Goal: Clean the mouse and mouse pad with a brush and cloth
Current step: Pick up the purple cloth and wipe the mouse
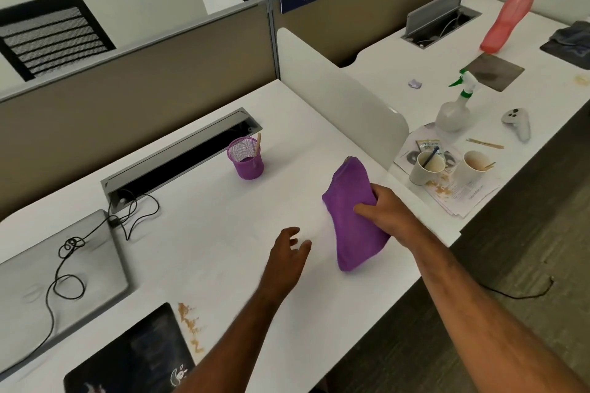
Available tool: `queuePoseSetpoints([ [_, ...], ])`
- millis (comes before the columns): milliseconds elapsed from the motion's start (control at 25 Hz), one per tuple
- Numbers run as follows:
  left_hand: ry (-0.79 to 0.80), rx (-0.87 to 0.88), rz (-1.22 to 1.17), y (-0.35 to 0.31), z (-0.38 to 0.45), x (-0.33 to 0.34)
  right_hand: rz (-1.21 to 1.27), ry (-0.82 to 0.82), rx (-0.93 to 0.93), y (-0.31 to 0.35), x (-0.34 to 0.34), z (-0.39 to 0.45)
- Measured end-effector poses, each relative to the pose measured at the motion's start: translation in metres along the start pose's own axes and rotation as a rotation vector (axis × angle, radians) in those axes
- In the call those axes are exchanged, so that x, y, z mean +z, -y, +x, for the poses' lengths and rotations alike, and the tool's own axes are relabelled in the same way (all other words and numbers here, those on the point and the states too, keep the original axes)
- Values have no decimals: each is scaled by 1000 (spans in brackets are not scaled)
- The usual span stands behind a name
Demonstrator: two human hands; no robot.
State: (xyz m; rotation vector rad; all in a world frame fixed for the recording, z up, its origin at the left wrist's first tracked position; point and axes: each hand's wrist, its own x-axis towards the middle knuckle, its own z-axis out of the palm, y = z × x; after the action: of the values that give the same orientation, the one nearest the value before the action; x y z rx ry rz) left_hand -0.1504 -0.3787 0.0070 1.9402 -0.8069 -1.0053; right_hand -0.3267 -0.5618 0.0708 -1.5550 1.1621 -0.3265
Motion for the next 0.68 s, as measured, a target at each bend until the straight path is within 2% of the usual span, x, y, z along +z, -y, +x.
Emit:
queuePoseSetpoints([
  [80, -21, -64, -104, -2, -8, -8, 66, 63, -44, 19, 15, -11],
  [200, 0, -211, -416, -7, -21, -22, 143, 154, -92, 43, 39, -26],
  [320, 124, -183, -828, 1, -36, -42, 241, 244, -109, 54, 65, -35],
  [400, 121, -167, -998, 9, -50, -58, 276, 296, -93, 56, 83, -39],
  [680, -159, -98, -979, 48, -91, -93, 151, 379, -60, 43, 130, -44],
])
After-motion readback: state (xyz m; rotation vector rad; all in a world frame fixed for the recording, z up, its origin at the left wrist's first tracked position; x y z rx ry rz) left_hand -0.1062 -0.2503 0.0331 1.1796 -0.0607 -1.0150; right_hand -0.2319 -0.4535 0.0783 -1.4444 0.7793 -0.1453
